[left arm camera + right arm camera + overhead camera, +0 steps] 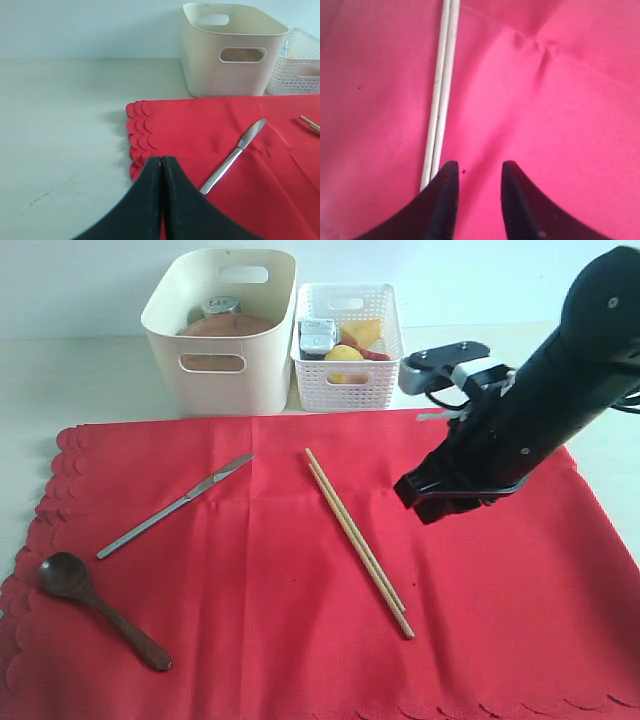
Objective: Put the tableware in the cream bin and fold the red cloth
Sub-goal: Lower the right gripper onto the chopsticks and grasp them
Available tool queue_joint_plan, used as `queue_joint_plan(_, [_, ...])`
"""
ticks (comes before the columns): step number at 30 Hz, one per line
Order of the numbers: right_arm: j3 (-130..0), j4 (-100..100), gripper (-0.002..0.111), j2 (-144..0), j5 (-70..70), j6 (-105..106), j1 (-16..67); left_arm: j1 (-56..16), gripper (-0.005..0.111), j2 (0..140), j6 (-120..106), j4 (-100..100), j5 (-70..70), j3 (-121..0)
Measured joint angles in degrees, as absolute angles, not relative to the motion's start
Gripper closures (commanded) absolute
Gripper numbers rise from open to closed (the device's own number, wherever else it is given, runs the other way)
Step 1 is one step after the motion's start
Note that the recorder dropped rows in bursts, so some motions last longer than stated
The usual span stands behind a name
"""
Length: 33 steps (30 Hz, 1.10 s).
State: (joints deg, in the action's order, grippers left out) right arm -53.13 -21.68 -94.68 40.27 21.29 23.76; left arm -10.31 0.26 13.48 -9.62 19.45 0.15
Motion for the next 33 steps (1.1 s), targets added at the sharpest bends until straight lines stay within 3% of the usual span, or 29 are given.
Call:
queue_joint_plan(9, [-53.1,-21.2,0.073,-100.3,35.1,22.3,30.0,-10.3,0.105,0.3,13.5,-9.6,19.5,0.2])
queue_joint_plan(16, [-53.1,-21.0,0.064,-103.6,32.0,22.3,31.2,-10.3,0.105,0.3,13.5,-9.6,19.5,0.2])
queue_joint_plan(33, [-53.1,-20.8,0.064,-105.7,28.3,22.4,33.8,-10.3,0.105,0.3,13.5,-9.6,19.5,0.2])
